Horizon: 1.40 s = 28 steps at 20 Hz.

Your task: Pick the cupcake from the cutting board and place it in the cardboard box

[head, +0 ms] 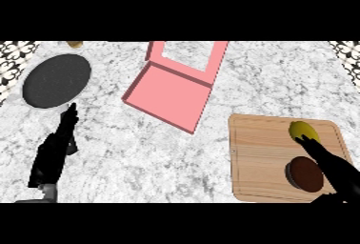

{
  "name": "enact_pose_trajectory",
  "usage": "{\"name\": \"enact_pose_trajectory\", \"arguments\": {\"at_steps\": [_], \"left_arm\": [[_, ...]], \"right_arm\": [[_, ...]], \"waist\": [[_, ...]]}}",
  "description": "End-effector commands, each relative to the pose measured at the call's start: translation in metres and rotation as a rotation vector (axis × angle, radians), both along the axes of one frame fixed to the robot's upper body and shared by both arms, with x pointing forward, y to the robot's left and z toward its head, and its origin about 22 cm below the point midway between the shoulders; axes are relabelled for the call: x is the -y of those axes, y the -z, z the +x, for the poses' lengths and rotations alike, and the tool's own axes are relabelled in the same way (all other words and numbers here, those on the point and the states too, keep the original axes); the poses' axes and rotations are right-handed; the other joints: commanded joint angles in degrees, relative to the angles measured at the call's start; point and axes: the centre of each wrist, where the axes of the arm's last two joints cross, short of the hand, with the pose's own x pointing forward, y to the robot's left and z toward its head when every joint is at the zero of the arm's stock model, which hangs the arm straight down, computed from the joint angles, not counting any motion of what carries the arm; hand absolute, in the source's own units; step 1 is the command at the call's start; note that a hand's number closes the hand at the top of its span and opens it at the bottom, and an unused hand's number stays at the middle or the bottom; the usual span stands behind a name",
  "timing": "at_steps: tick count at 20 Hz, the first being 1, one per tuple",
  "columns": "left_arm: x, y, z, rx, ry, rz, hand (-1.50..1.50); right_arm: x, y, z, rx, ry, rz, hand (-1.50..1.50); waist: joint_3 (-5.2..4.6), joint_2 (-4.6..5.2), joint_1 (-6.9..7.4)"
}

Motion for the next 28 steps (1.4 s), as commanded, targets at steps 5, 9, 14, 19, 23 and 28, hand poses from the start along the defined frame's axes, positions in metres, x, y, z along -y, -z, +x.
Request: {"name": "enact_pose_trajectory", "arguments": {"at_steps": [5, 9, 14, 19, 23, 28], "left_arm": [[-0.005, -0.002, 0.015, -0.011, 0.006, 0.007, 0.00], [0.001, -0.013, 0.009, -0.014, -0.001, -0.018, 0.00], [-0.013, -0.001, -0.002, -0.003, -0.003, 0.001, 0.00], [-0.016, -0.015, 0.009, 0.007, 0.010, -0.005, 0.00], [0.019, -0.012, 0.019, 0.031, 0.107, -0.003, 0.00], [0.016, -0.009, 0.026, 0.029, 0.081, 0.008, 0.00]], "right_arm": [[0.002, 0.026, -0.001, -0.042, -0.010, -0.028, -1.50], [-0.003, 0.029, -0.011, -0.069, -0.010, 0.036, 1.50], [-0.005, 0.033, -0.007, 0.133, -0.030, -0.119, 1.50], [0.006, 0.009, 0.049, 0.212, -0.174, -0.170, 1.50], [-0.013, -0.033, 0.113, 0.292, -0.345, -0.254, 1.50], [-0.024, -0.050, 0.172, 0.382, -0.440, -0.230, 1.50]], "waist": [[0.12, 0.12, -0.04], [0.13, 0.09, -0.09], [0.12, 0.06, 0.02], [0.18, 0.28, 1.12], [0.41, 1.97, 7.27], [0.28, 1.39, 4.44]]}}
